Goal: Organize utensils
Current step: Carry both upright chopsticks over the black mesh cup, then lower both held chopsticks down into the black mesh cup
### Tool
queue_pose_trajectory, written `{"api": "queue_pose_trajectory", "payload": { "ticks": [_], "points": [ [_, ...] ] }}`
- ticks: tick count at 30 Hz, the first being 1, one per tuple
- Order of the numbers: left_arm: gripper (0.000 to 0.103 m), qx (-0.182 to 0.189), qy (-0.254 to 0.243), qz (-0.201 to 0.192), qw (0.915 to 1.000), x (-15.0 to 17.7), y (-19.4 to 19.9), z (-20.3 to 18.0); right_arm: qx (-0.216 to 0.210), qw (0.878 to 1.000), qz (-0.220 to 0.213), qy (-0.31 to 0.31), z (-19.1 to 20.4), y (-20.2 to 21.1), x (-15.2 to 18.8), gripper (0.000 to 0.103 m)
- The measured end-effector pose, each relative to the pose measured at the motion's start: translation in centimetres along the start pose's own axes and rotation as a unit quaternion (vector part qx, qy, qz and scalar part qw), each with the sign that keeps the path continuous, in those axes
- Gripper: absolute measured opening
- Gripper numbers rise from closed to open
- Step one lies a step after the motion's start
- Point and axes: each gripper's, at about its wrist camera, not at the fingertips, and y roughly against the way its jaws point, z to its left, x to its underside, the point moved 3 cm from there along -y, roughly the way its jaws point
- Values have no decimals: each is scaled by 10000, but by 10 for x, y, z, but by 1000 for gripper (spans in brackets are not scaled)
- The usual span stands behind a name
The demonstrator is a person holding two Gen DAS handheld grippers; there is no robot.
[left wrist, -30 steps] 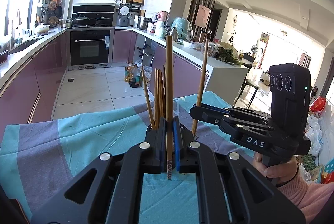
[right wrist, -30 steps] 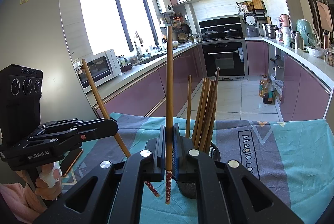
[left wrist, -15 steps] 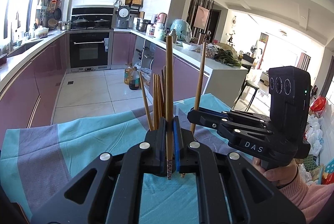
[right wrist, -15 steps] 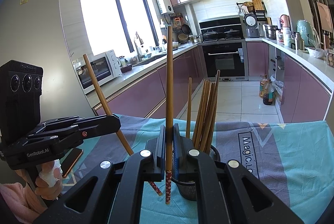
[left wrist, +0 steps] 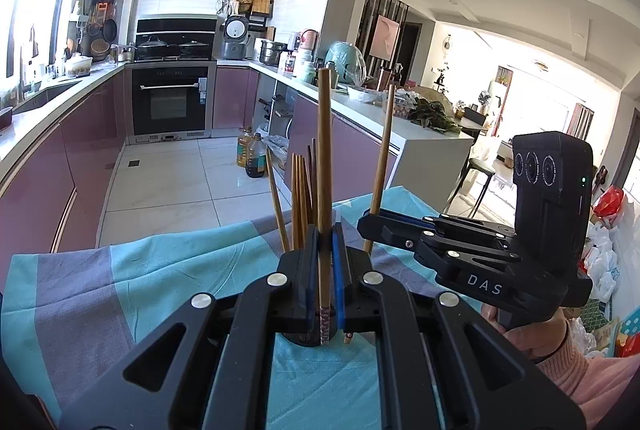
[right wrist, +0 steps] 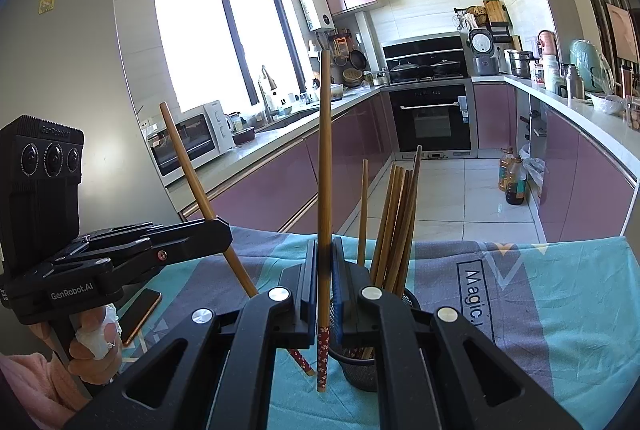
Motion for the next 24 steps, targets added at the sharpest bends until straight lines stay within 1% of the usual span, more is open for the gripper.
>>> {"api": "queue_pose_trajectory", "payload": {
  "ticks": [8,15,24],
  "points": [
    [8,-8,-17,-58,10000,-2,3,0,-1,10000,-51,9,-3,3,-2,6],
    [7,-14,0,-119,9999,-11,1,0,-5,10000,-69,12,-4,4,0,6],
    [7,-9,4,-205,9998,-19,2,-1,0,9999,-104,22,-3,3,-6,6]
  ]
}}
